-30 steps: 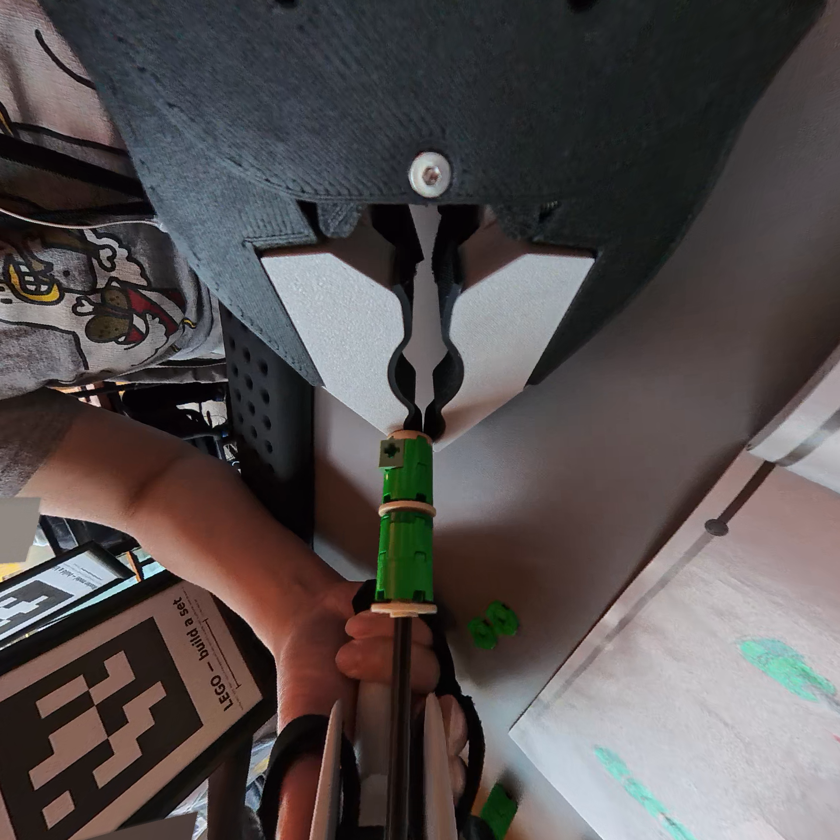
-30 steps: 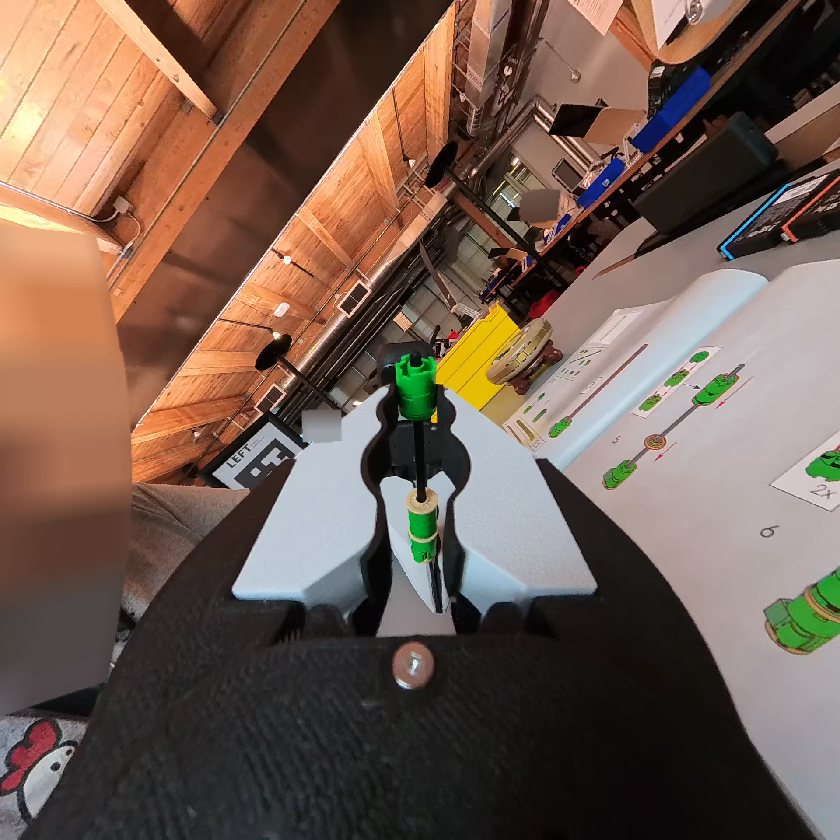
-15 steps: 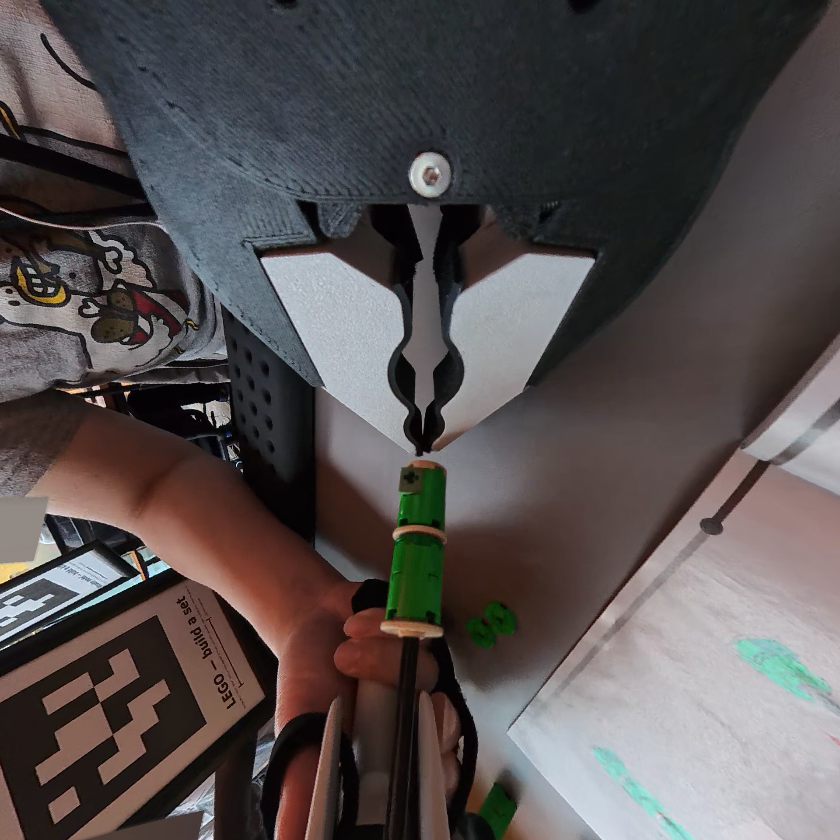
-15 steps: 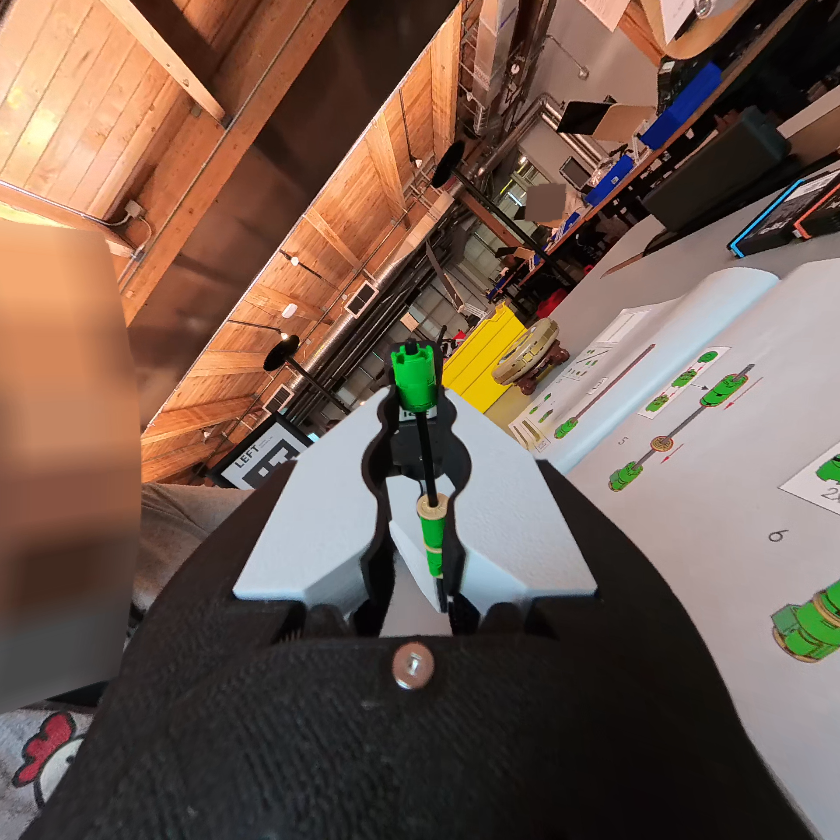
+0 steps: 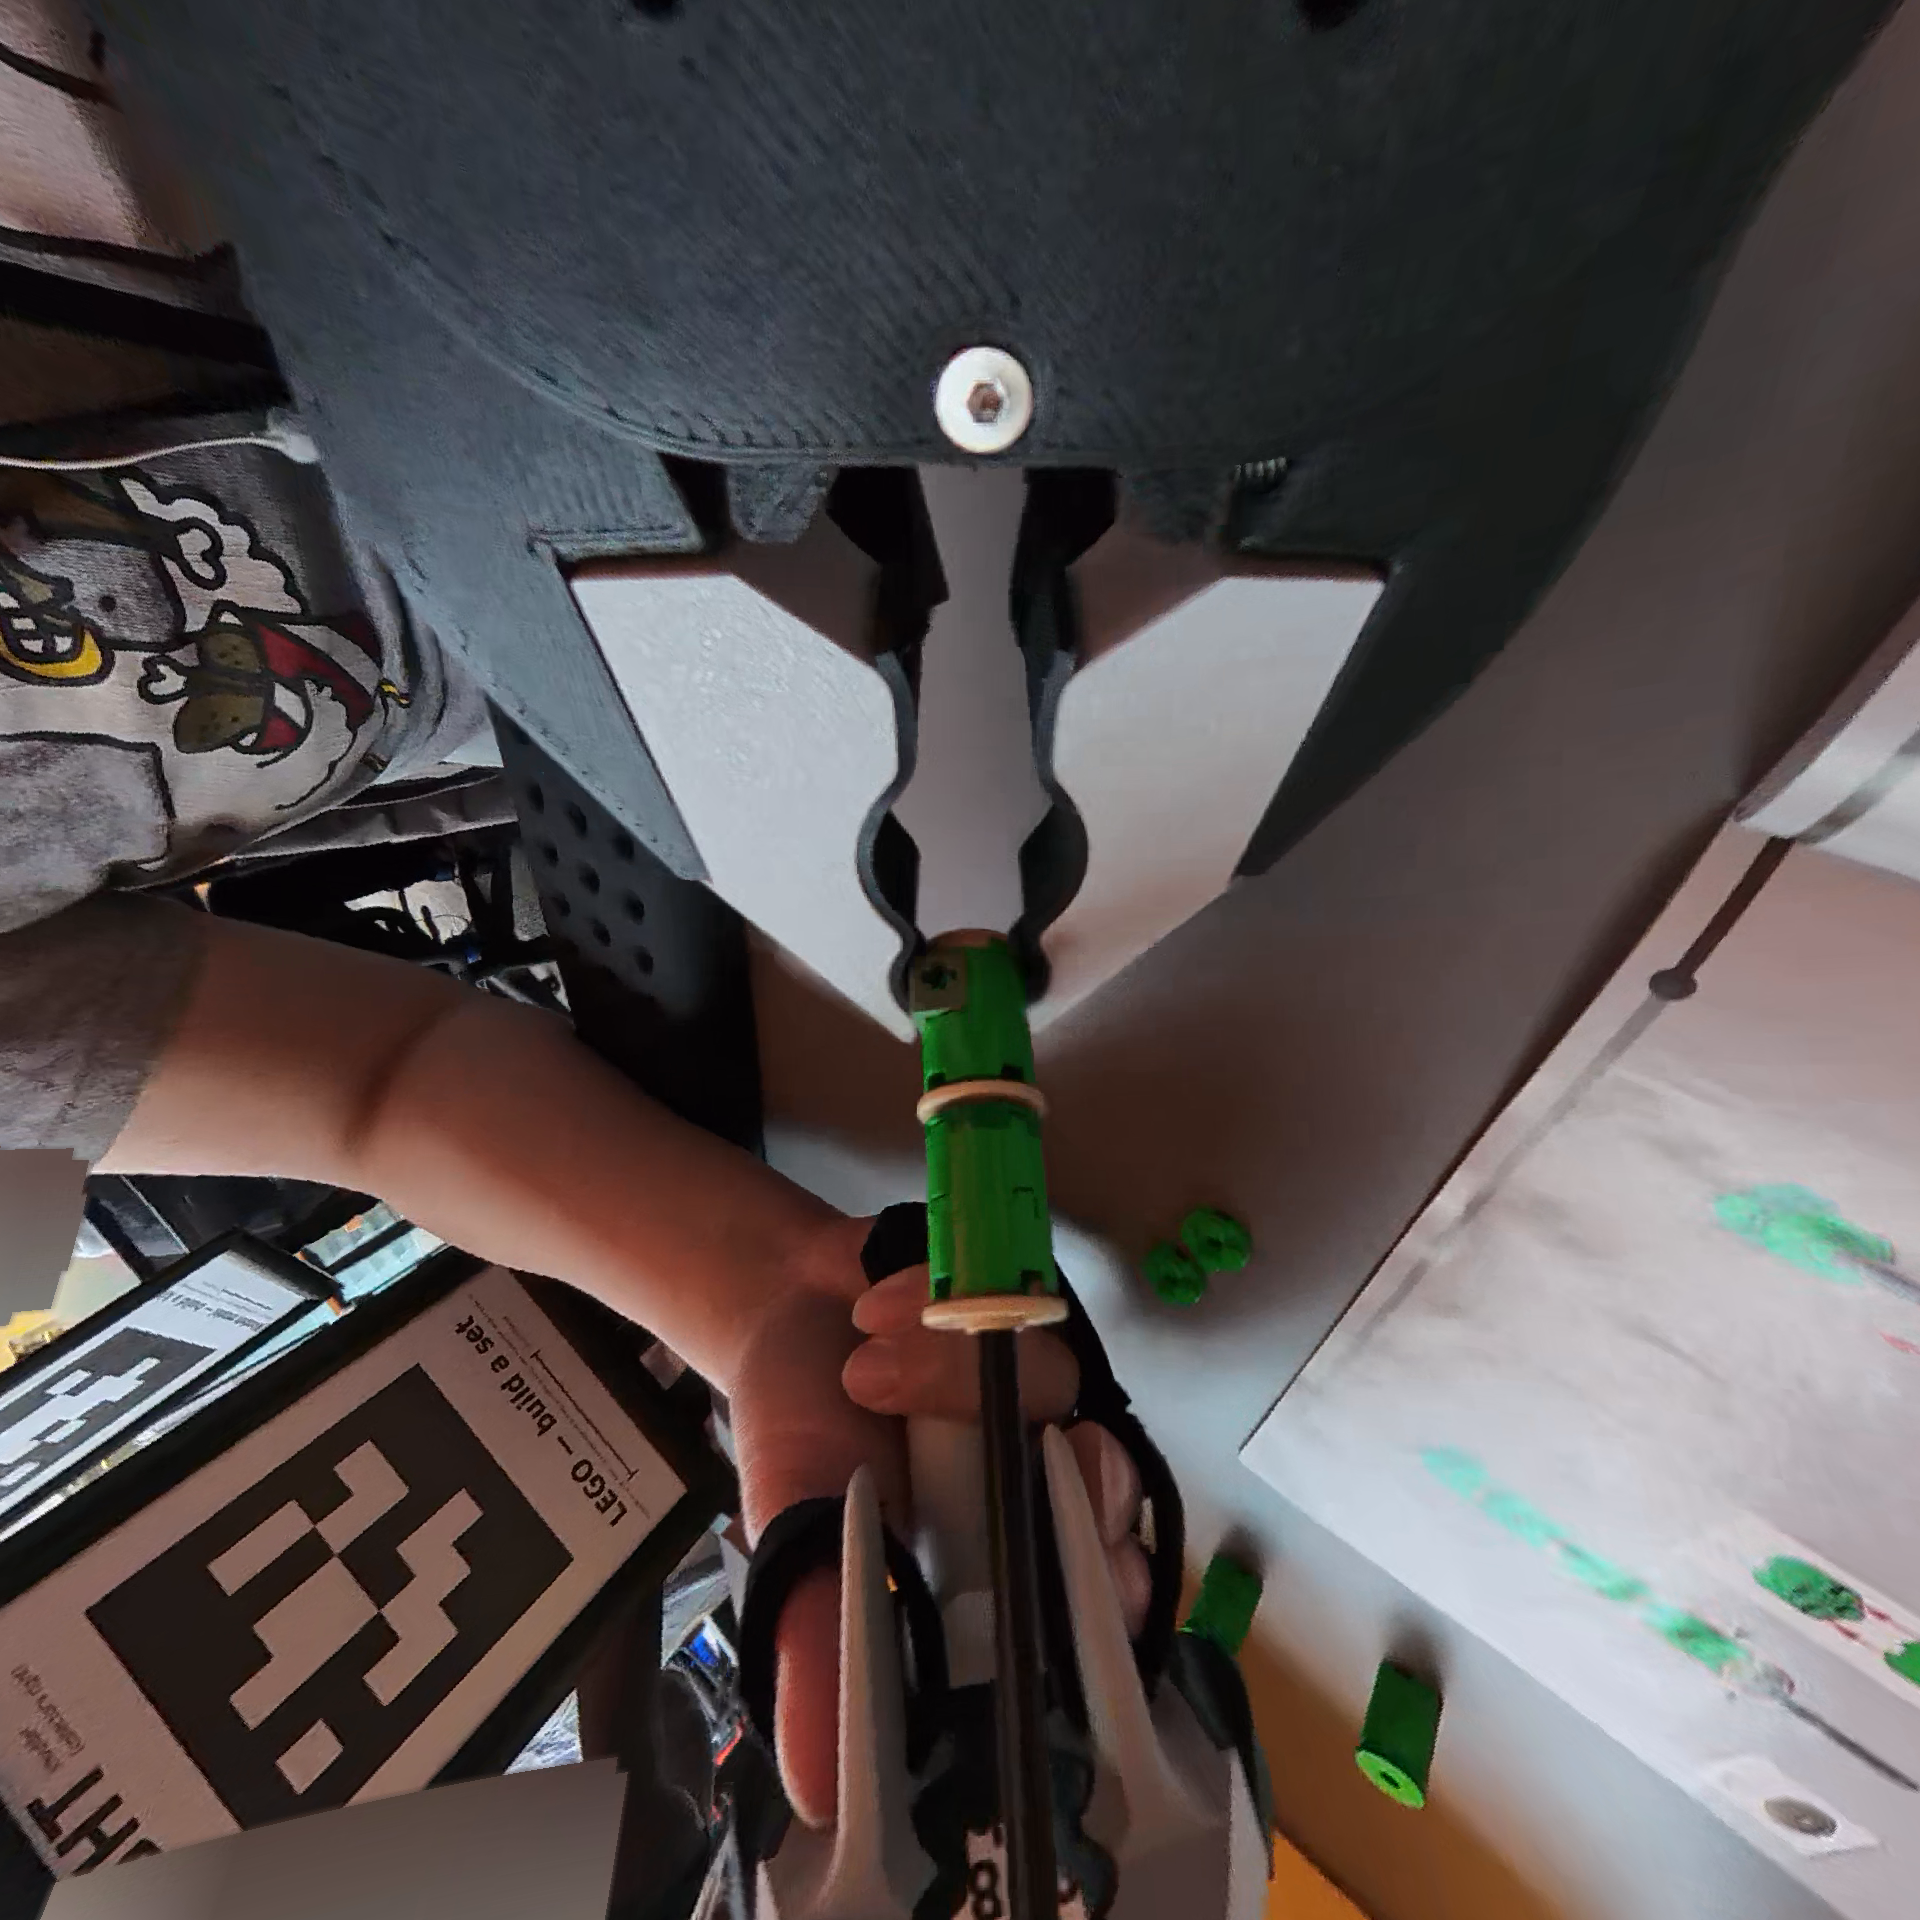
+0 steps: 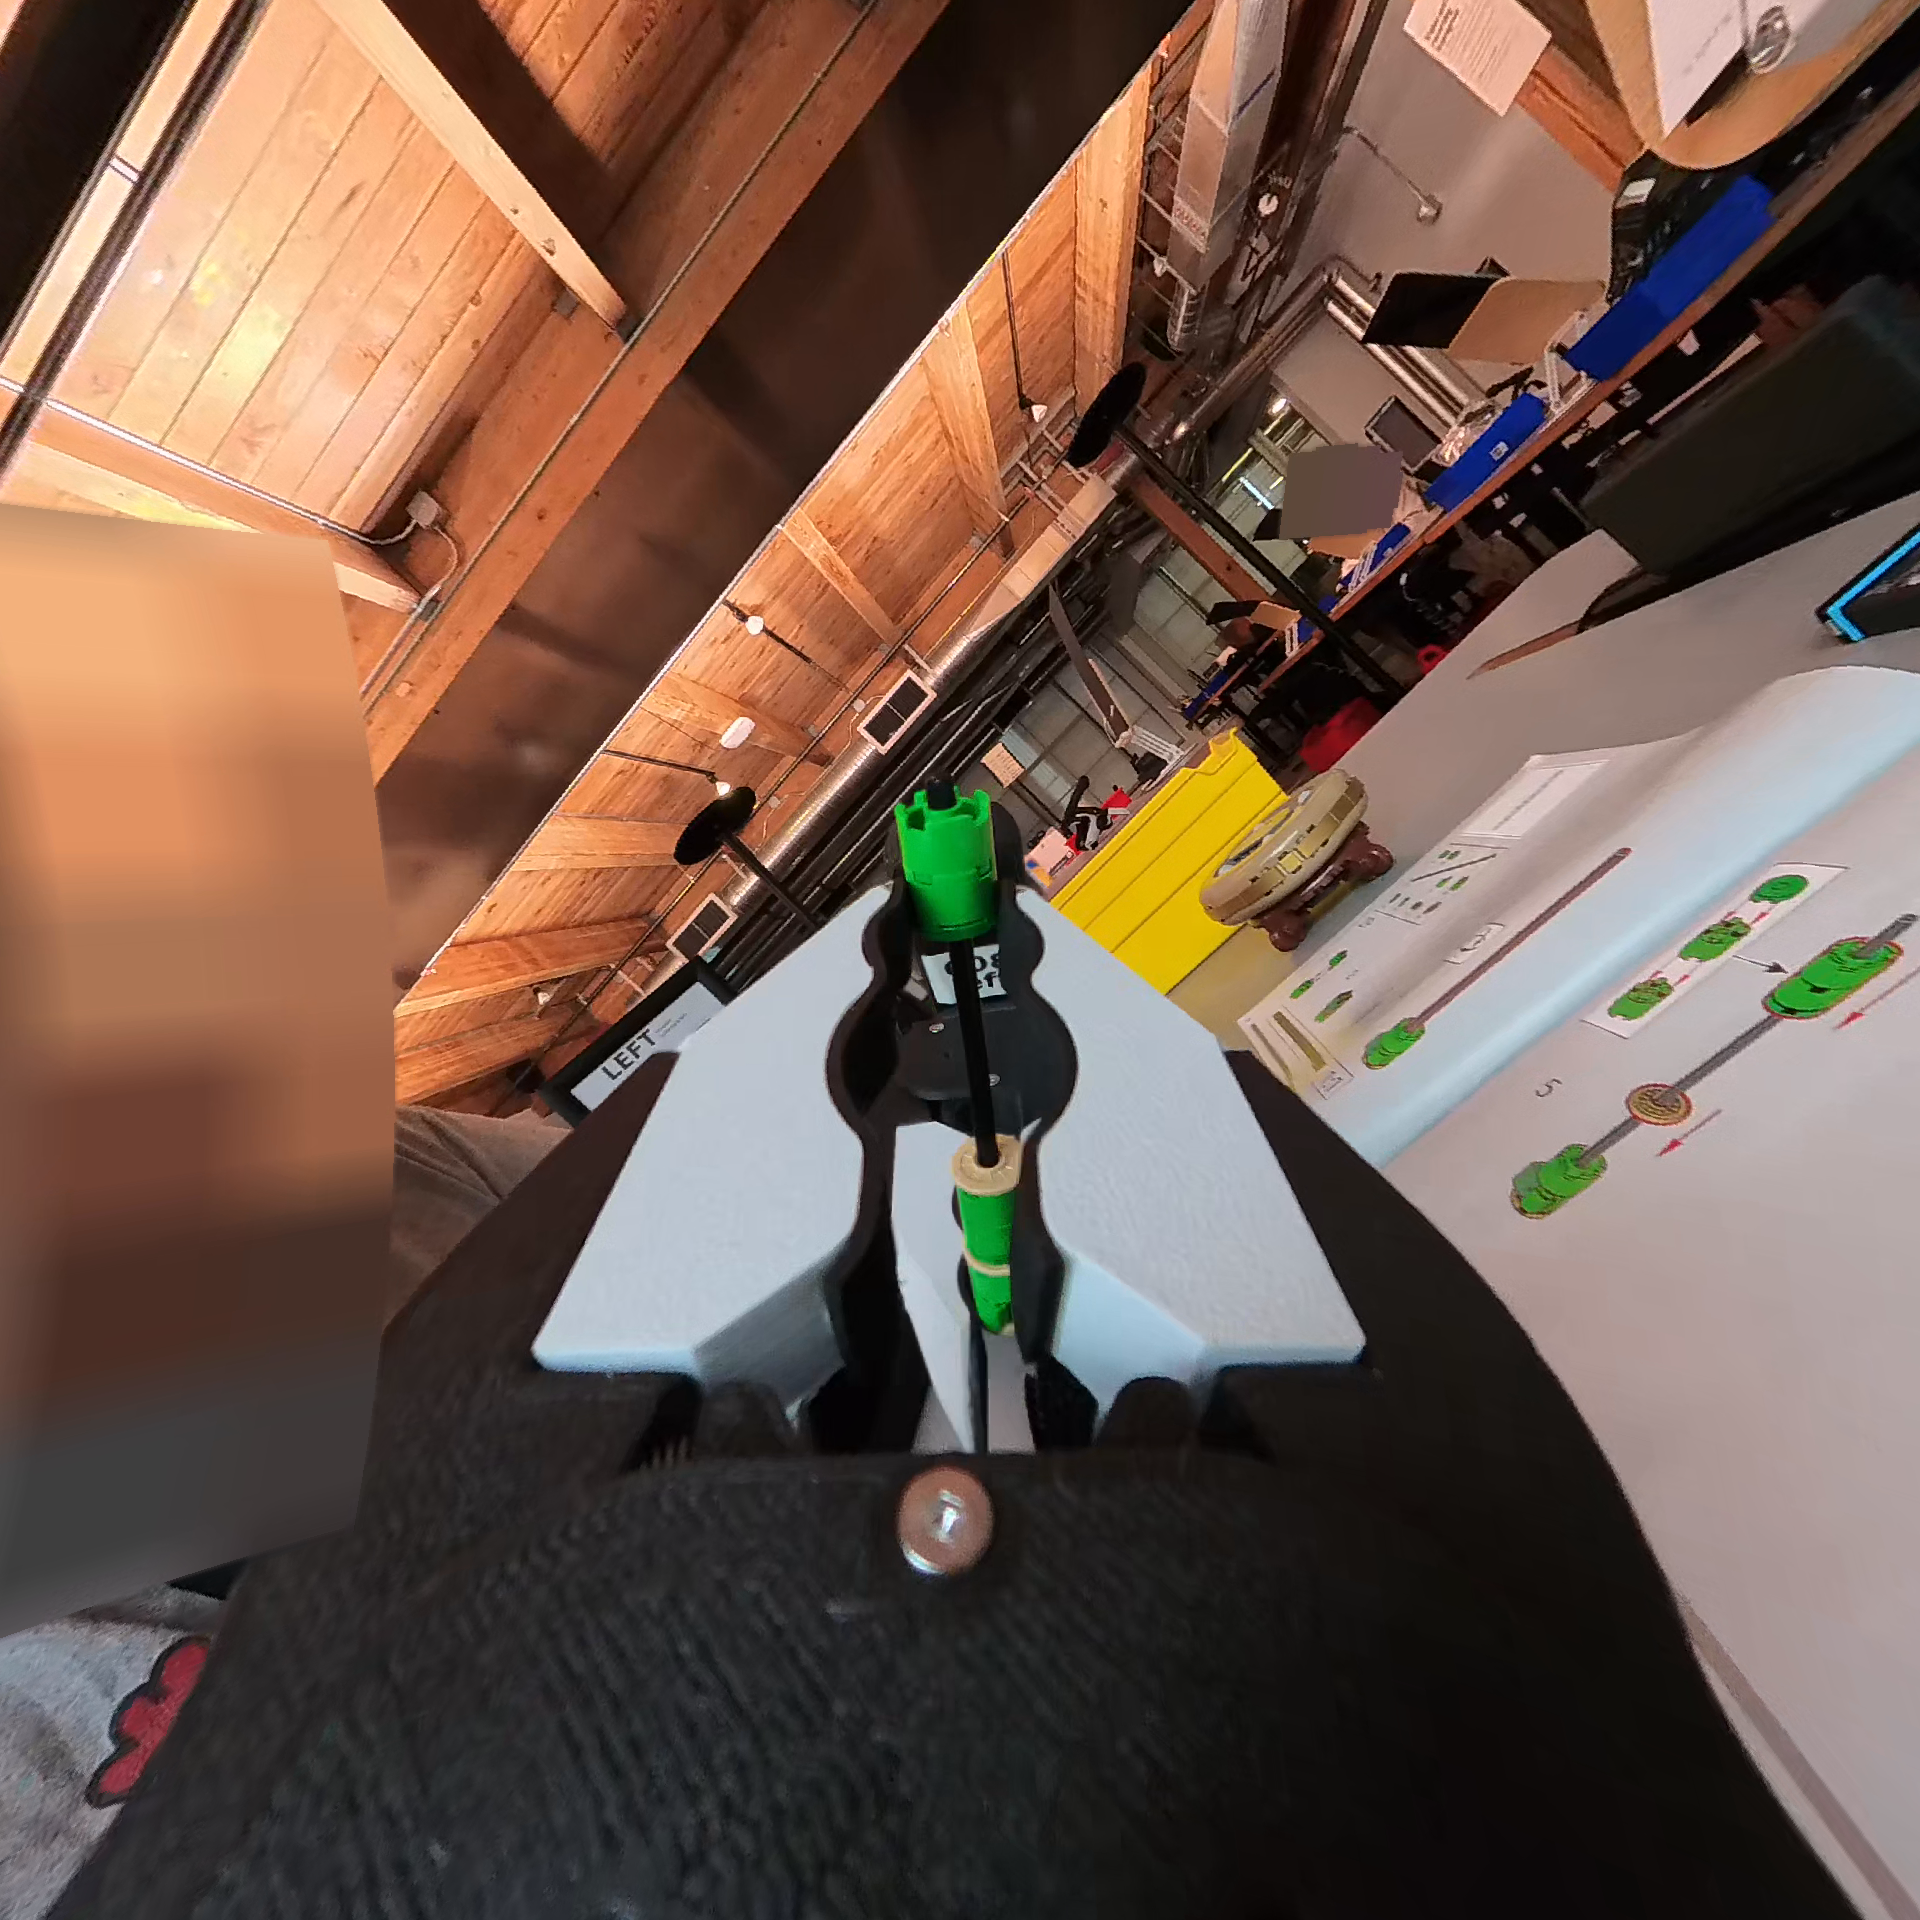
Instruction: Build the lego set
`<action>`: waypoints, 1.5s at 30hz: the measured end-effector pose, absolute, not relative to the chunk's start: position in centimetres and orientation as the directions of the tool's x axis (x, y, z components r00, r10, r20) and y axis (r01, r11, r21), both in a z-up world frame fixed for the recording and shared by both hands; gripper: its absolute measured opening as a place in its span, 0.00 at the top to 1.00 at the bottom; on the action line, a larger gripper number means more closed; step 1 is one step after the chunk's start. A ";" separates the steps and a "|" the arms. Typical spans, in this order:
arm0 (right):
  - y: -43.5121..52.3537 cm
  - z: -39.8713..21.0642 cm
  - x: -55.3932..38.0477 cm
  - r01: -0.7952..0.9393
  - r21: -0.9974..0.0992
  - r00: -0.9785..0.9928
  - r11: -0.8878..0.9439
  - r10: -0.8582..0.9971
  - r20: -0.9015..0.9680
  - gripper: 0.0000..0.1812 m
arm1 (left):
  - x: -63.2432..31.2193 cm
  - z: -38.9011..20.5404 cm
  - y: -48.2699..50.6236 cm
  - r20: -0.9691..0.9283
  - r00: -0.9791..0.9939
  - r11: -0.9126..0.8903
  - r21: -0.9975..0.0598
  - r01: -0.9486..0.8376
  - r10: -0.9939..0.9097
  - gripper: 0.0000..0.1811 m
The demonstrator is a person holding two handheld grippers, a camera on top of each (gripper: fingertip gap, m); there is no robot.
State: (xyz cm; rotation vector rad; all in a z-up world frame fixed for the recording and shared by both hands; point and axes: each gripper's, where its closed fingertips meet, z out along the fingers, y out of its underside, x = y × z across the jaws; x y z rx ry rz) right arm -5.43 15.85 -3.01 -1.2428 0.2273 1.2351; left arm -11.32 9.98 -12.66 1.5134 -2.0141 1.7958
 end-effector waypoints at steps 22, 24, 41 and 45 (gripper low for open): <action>15.1 -2.5 -4.1 -0.771 -0.627 0.479 -0.111 0.547 -0.686 0.92 | -11.9 -12.9 9.9 0.609 -0.529 -0.131 -0.720 -0.682 -0.591 0.95; 15.1 -2.7 -3.9 -0.775 -0.623 0.487 -0.103 0.532 -0.693 0.92 | -12.1 -12.9 9.8 0.633 -0.529 -0.134 -0.704 -0.698 -0.566 0.95; 14.8 -2.2 -3.8 -0.783 -0.617 0.474 -0.082 0.563 -0.677 0.92 | -12.4 -13.2 9.7 0.638 -0.531 -0.111 -0.692 -0.714 -0.558 1.00; 14.6 -1.7 -3.3 -0.799 -0.600 0.471 -0.040 0.578 -0.666 0.92 | -12.6 -13.4 9.3 0.637 -0.536 -0.091 -0.686 -0.722 -0.553 1.00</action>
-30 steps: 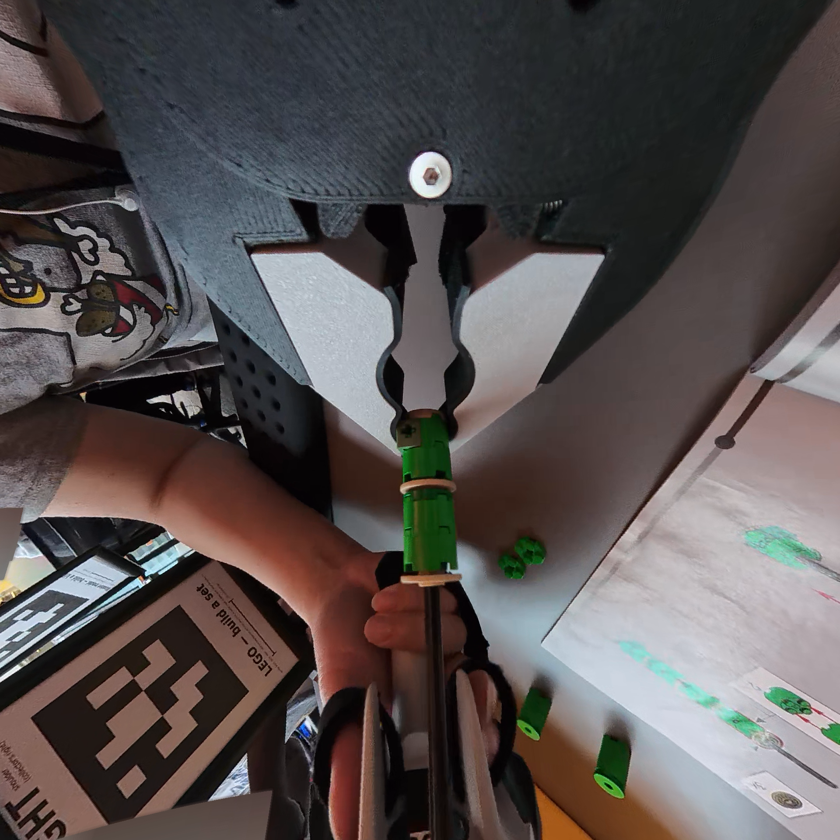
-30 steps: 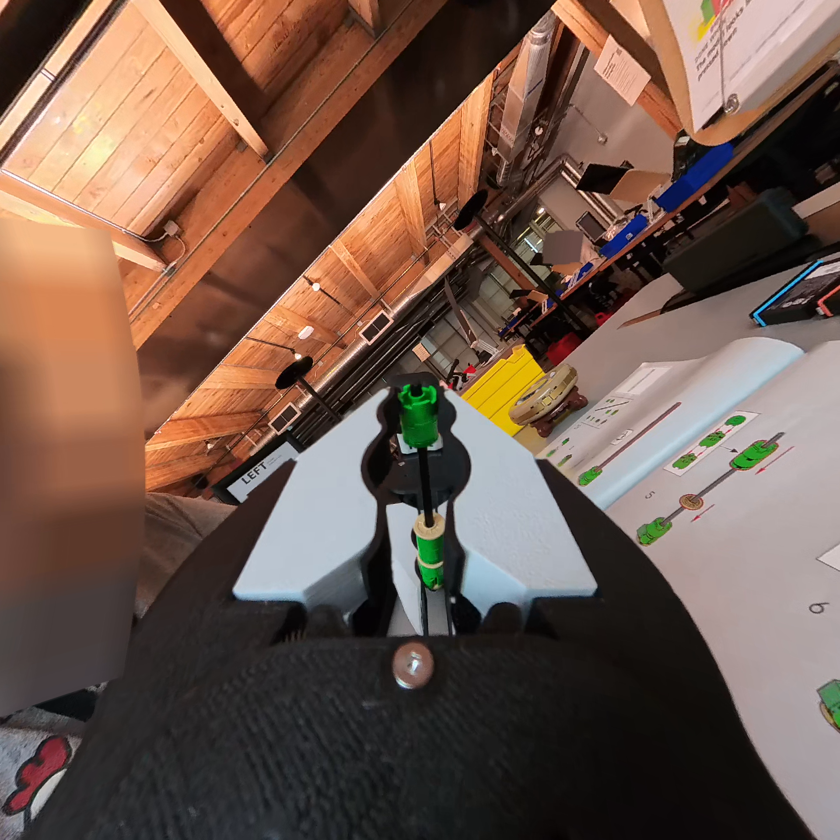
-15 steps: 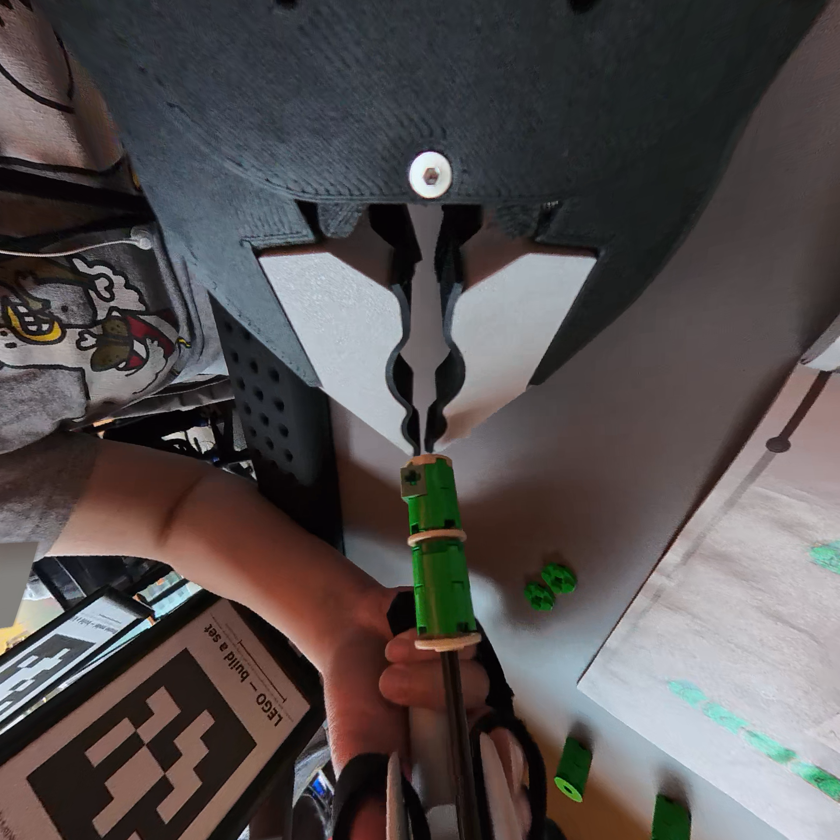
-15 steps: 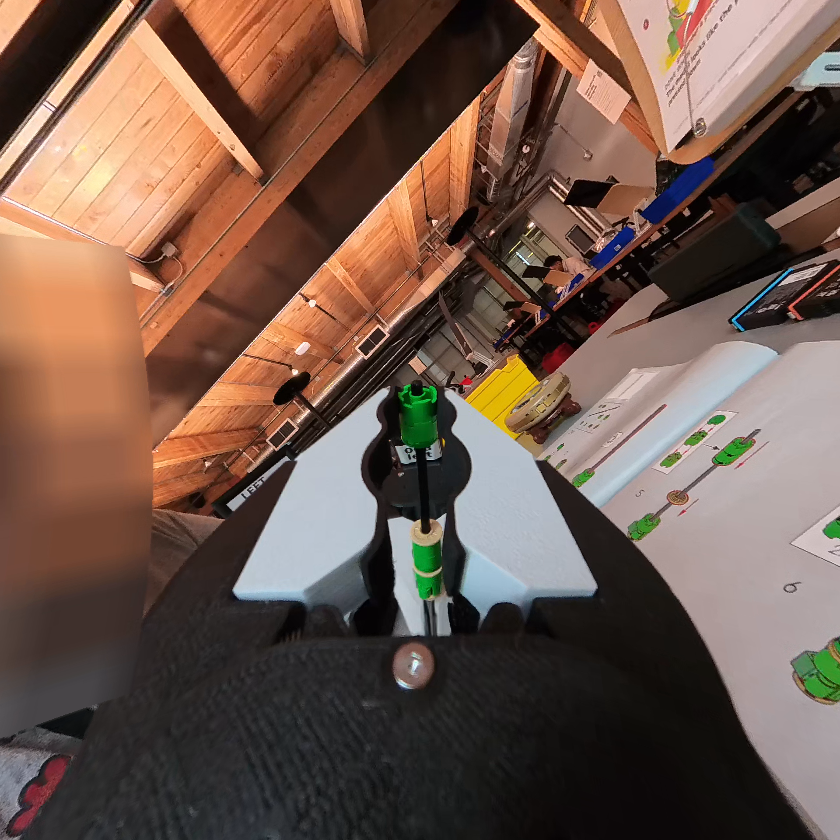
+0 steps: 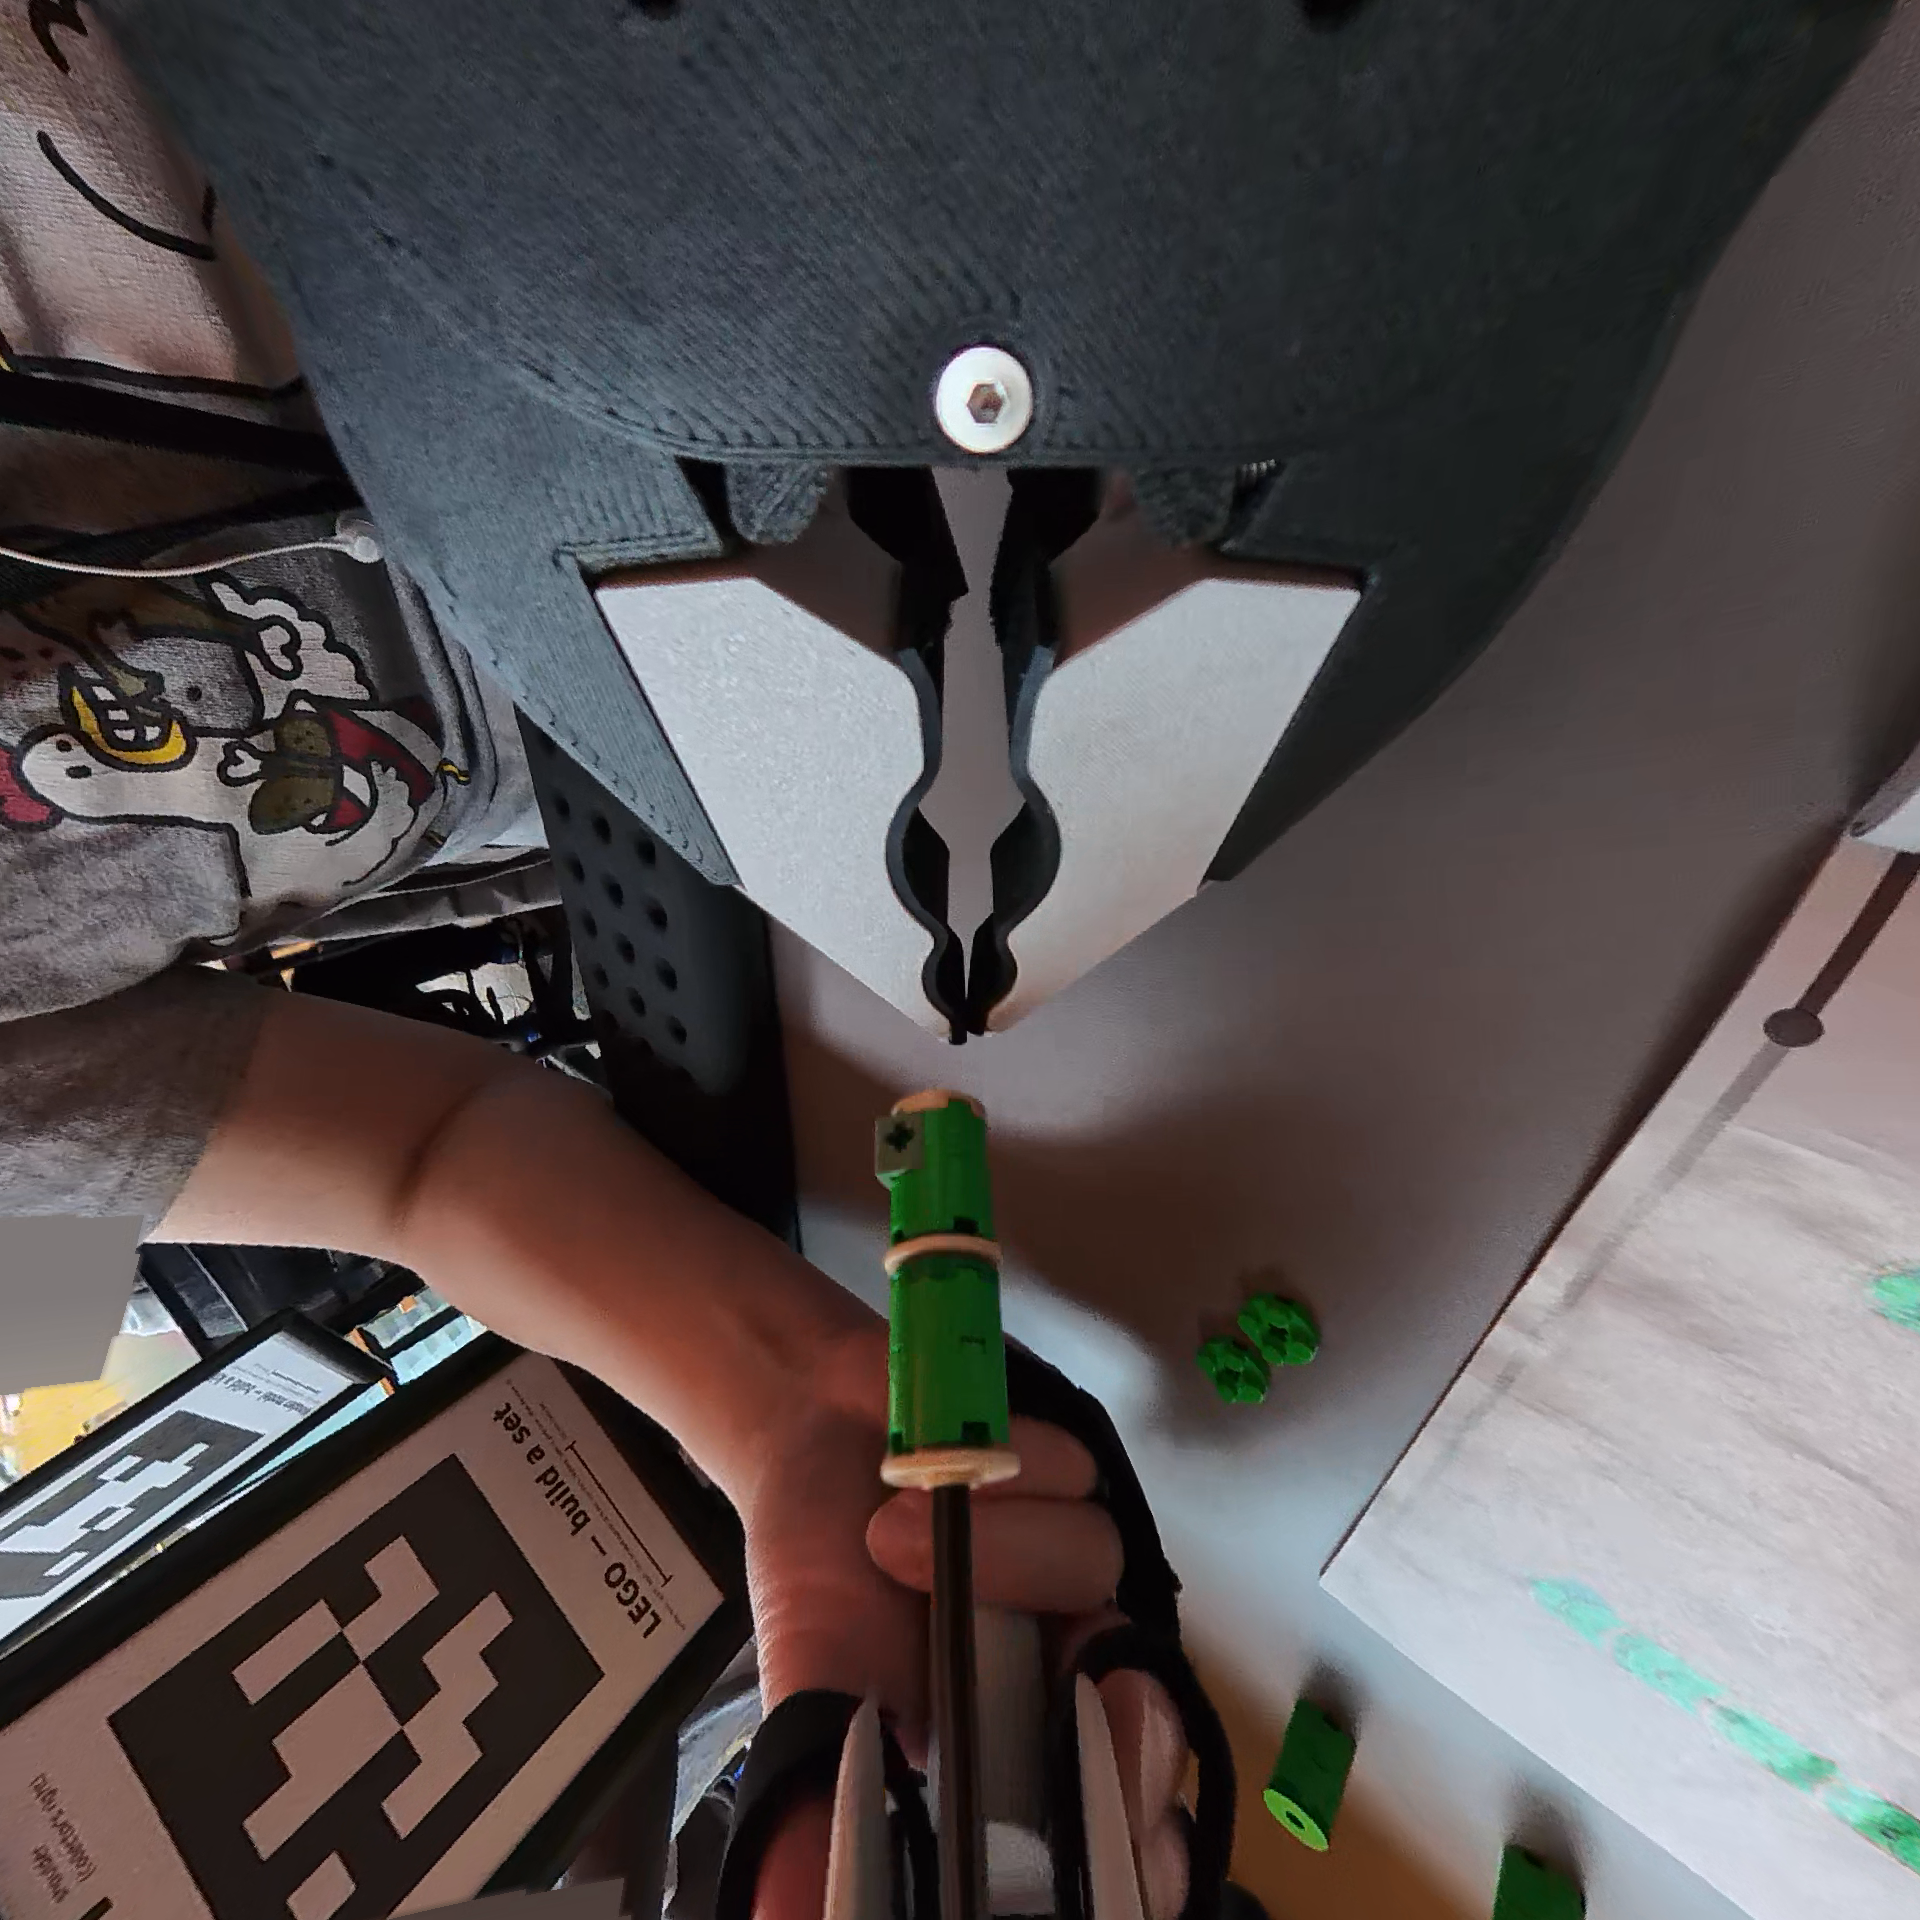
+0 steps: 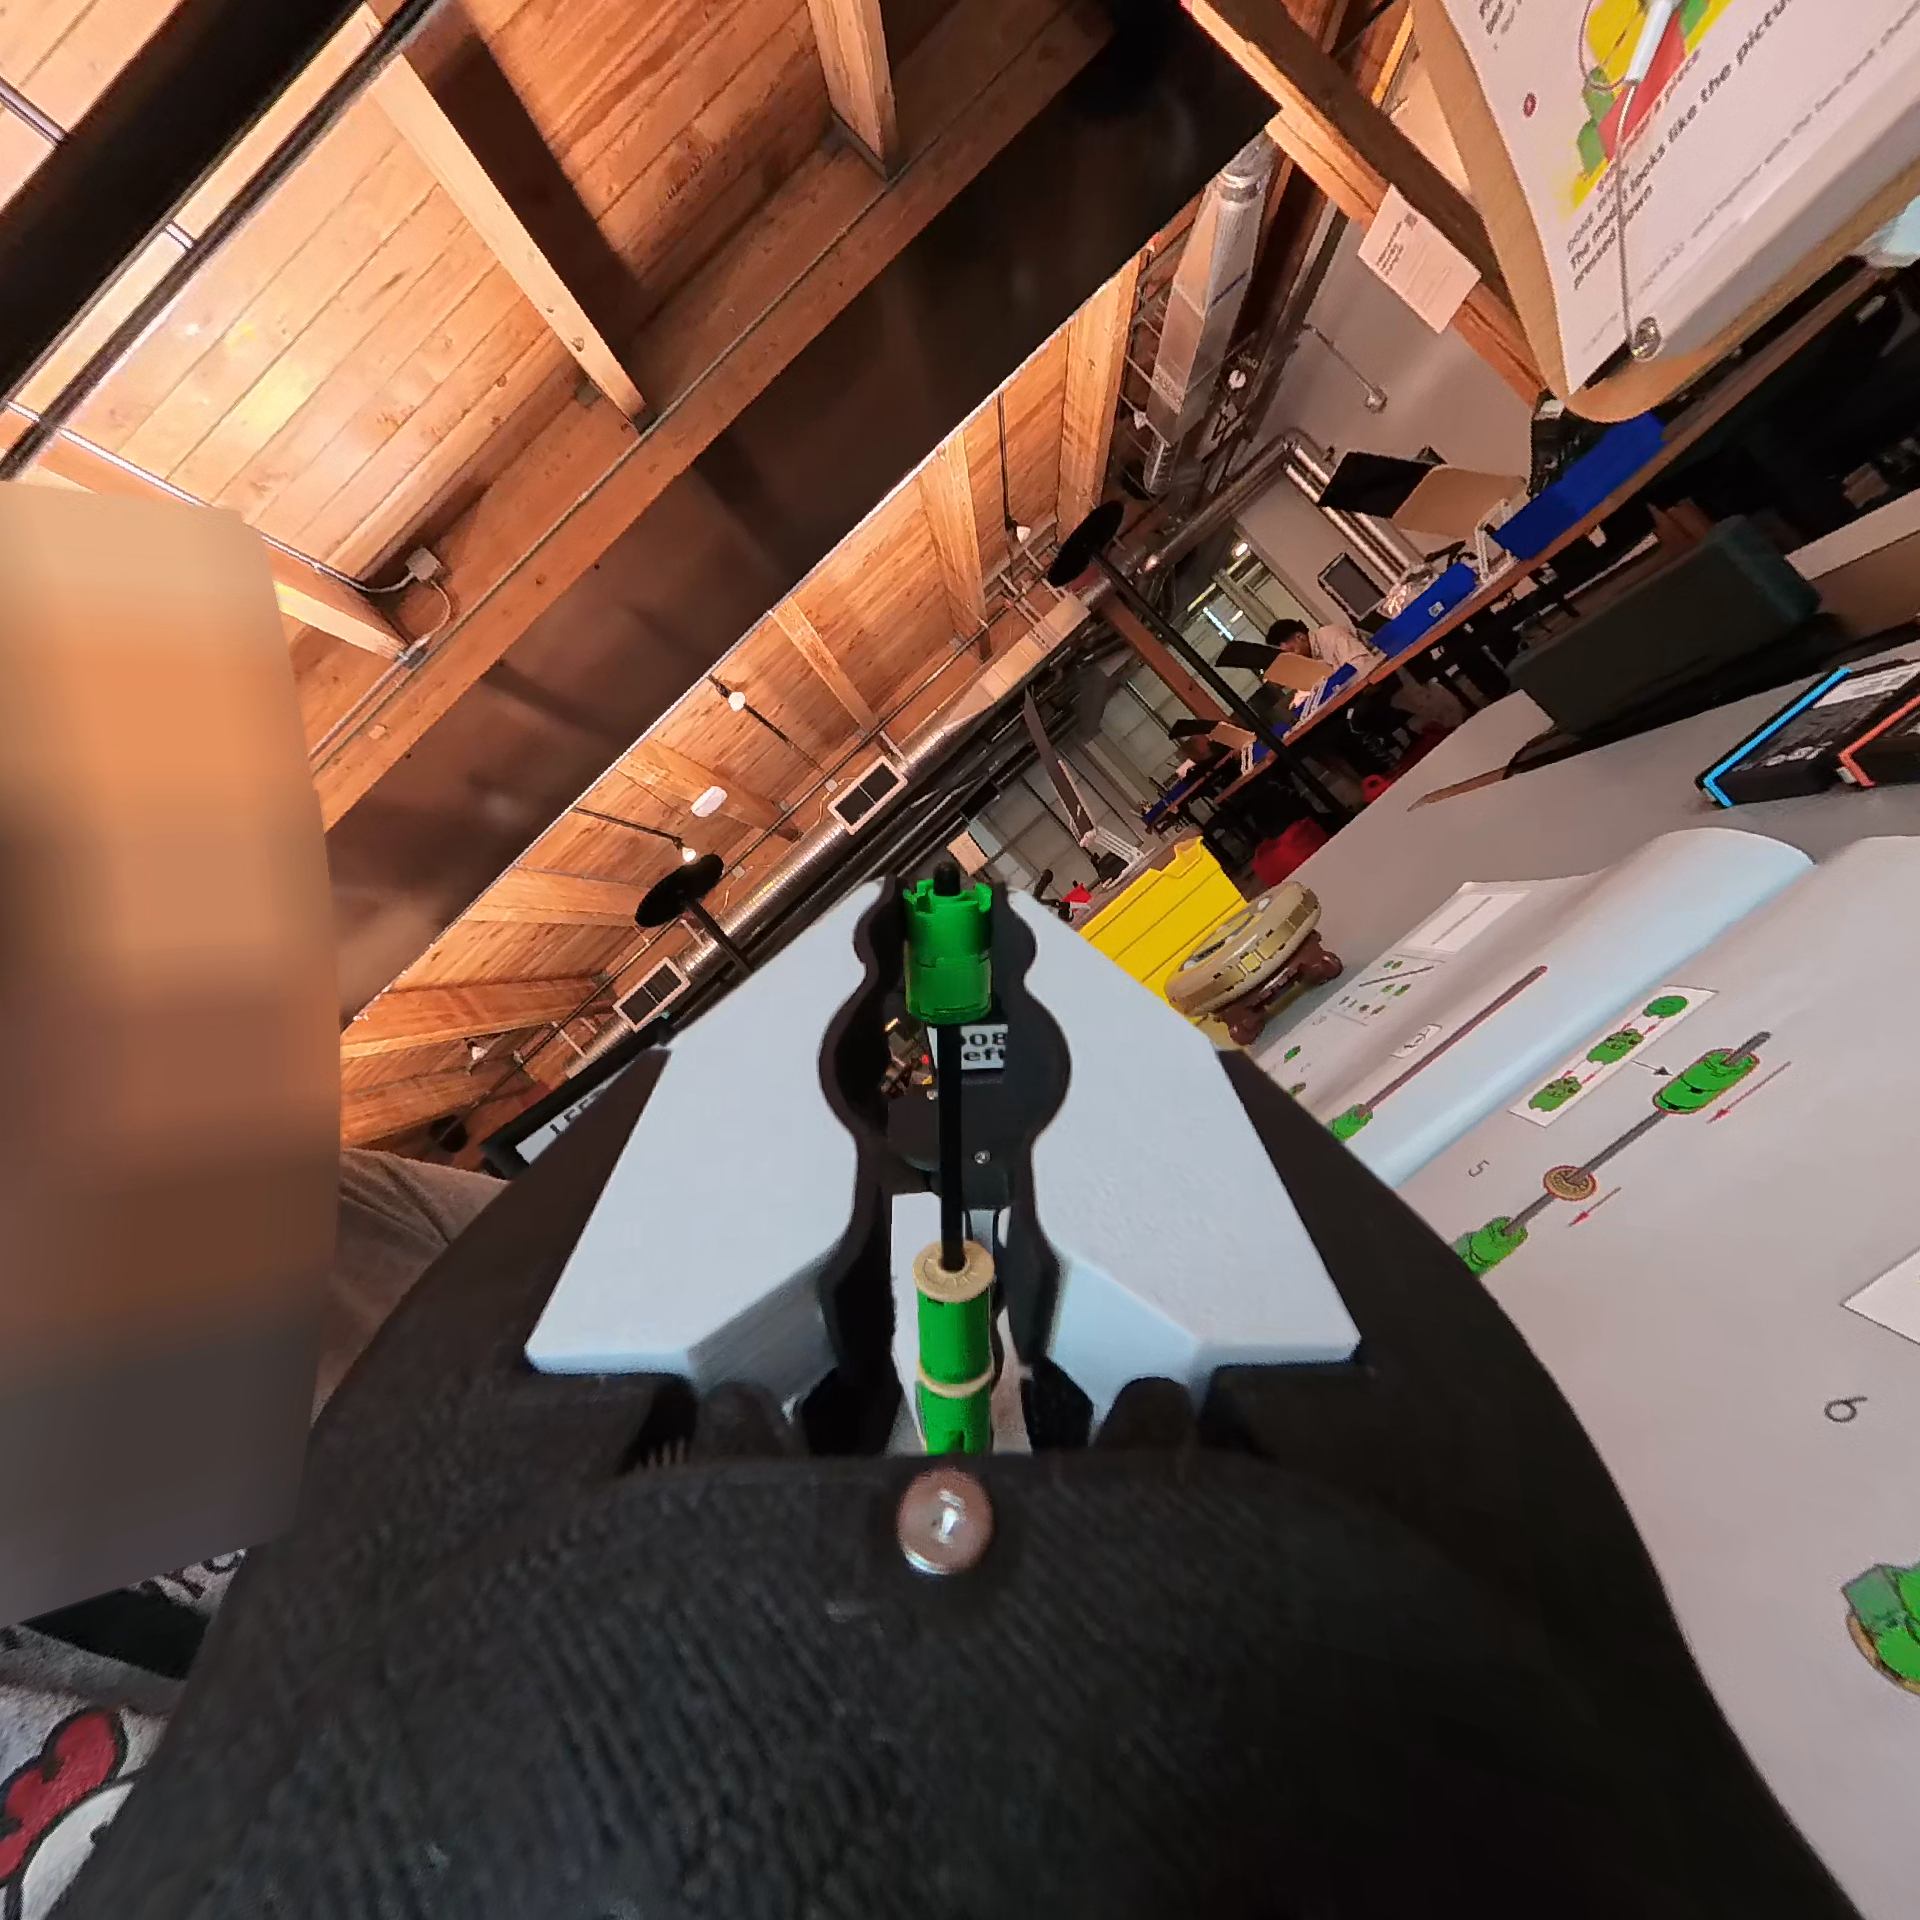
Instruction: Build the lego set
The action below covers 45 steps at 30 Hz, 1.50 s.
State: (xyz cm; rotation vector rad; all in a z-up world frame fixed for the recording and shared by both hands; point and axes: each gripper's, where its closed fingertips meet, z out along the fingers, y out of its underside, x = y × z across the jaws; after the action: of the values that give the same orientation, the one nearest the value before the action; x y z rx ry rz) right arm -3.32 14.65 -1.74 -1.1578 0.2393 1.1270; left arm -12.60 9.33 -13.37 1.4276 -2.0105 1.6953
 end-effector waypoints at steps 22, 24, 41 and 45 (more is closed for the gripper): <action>15.6 -1.1 -4.3 -0.831 -0.555 0.430 -0.035 0.593 -0.681 0.92 | -12.0 -13.0 8.0 0.592 -0.561 -0.082 -0.727 -0.682 -0.578 1.00; 15.7 -1.3 -4.4 -0.825 -0.563 0.434 -0.045 0.587 -0.684 0.92 | -12.0 -13.3 8.2 0.565 -0.558 -0.056 -0.731 -0.680 -0.607 1.00; 15.6 -2.5 -4.8 -0.792 -0.601 0.451 -0.105 0.562 -0.693 0.92 | -12.3 -15.0 8.6 0.584 -0.504 -0.023 -0.667 -0.745 -0.636 1.00; 15.6 -2.4 -4.9 -0.805 -0.582 0.422 -0.118 0.576 -0.701 0.92 | -12.3 -15.0 8.5 0.588 -0.505 -0.021 -0.665 -0.747 -0.632 1.00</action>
State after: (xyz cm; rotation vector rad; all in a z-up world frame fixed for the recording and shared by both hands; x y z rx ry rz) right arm -4.91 15.63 -2.40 -1.2032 0.2447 1.1942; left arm -12.31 8.53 -15.04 1.4997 -2.1160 1.5662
